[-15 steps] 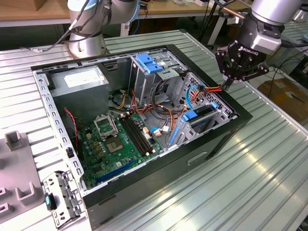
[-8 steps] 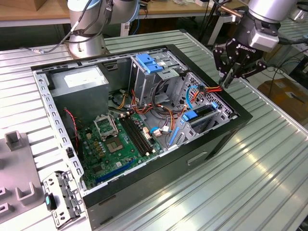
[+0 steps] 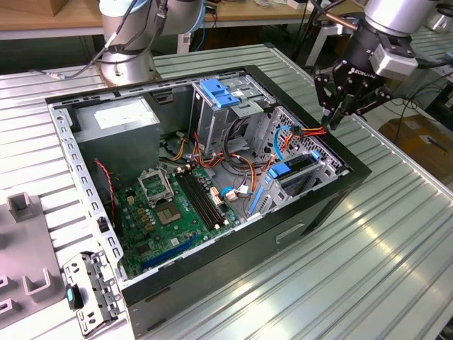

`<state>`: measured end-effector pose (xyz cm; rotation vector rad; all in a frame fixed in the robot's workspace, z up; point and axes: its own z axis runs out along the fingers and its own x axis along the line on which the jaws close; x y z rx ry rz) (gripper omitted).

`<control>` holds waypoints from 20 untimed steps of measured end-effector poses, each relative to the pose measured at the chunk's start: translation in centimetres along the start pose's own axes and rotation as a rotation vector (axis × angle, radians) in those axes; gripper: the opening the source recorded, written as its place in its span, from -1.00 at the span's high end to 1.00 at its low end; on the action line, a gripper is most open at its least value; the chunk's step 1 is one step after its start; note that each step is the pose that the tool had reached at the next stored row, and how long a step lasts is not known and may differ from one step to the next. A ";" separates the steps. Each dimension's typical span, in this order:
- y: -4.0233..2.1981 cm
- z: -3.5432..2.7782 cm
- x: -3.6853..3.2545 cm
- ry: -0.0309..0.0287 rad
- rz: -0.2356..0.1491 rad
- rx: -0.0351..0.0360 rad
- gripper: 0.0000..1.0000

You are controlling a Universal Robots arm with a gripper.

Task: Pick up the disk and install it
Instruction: 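Insert the first disk wire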

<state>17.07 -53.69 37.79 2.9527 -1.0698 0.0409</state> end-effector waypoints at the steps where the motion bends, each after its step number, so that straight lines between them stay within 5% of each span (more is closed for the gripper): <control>1: 0.00 0.11 0.00 0.0001 -0.026 0.0007 0.51; 6: 0.00 0.64 0.00 0.0008 -0.091 0.0033 0.37; 11: -0.11 0.99 0.12 0.0013 -0.111 0.0041 0.37; 13: -0.11 1.01 0.13 0.0012 -0.113 0.0042 0.54; 16: -0.12 0.34 0.14 0.0011 -0.114 0.0043 0.67; 20: -0.12 0.25 0.15 0.0011 -0.114 0.0044 0.67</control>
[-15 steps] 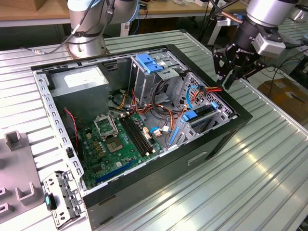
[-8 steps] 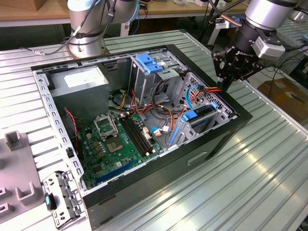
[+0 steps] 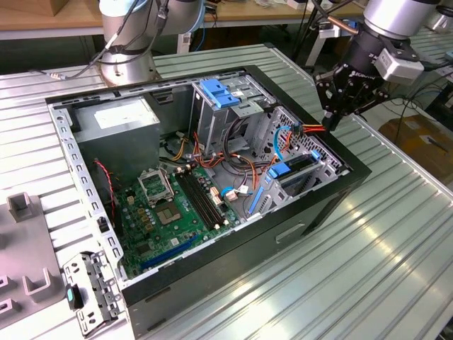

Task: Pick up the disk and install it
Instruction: 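Insert the first disk wire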

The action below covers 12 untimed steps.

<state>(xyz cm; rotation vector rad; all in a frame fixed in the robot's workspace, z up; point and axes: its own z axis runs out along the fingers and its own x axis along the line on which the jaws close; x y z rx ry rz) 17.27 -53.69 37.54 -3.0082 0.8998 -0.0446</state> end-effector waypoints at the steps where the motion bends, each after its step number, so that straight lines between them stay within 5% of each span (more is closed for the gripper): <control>1: 0.03 -0.01 -0.05 0.0001 0.000 -0.0001 0.67; 7: 1.09 -0.06 -1.64 0.0000 0.000 -0.0001 0.67; 12: 1.17 -0.06 -1.77 0.0002 0.018 -0.0005 0.67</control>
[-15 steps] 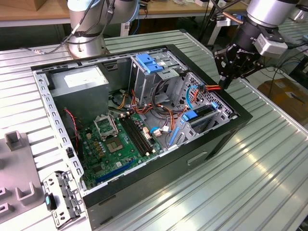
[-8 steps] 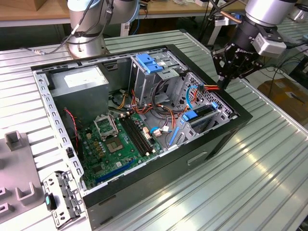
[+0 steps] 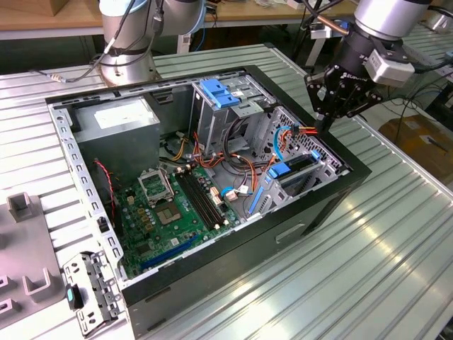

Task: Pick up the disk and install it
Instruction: 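Insert the first disk wire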

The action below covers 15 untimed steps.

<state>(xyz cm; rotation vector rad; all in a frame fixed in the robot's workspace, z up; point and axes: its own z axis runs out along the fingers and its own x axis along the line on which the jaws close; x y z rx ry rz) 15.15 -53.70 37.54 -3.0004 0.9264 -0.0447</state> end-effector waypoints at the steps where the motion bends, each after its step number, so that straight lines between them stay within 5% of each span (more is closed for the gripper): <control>1: 0.00 0.00 0.00 0.0000 0.000 0.0000 0.67; 7: 0.13 -0.01 -0.19 0.0001 0.010 -0.0003 0.67; 15: 0.14 0.07 -0.20 0.0014 0.141 -0.0038 0.67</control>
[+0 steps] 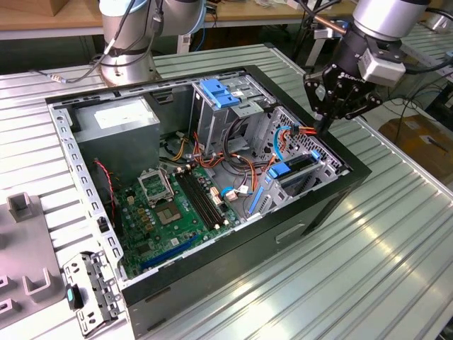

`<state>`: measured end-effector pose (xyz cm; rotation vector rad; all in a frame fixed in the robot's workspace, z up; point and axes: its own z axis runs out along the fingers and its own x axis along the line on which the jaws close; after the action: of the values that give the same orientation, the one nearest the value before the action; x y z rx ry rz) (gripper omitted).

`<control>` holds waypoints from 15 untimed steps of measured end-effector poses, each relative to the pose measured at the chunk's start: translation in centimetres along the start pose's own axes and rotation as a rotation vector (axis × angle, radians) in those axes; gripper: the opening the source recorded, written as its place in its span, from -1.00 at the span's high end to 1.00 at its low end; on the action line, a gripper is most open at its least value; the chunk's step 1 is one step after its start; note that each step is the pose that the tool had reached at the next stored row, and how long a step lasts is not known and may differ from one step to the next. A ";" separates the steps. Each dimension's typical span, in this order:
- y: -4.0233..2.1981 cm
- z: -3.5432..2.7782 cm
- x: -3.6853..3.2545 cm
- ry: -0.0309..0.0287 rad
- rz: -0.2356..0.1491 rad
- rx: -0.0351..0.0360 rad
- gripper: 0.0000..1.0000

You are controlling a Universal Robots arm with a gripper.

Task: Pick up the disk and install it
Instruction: 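Insert the first disk wire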

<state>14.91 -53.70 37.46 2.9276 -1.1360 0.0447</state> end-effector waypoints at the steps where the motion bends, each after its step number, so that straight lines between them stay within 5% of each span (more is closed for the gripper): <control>1: 0.00 0.01 0.00 0.0001 0.013 -0.0004 0.67; 15: 0.00 0.09 0.00 0.0019 0.197 -0.0053 0.67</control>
<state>14.91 -53.70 37.37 2.7989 -1.4178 0.0443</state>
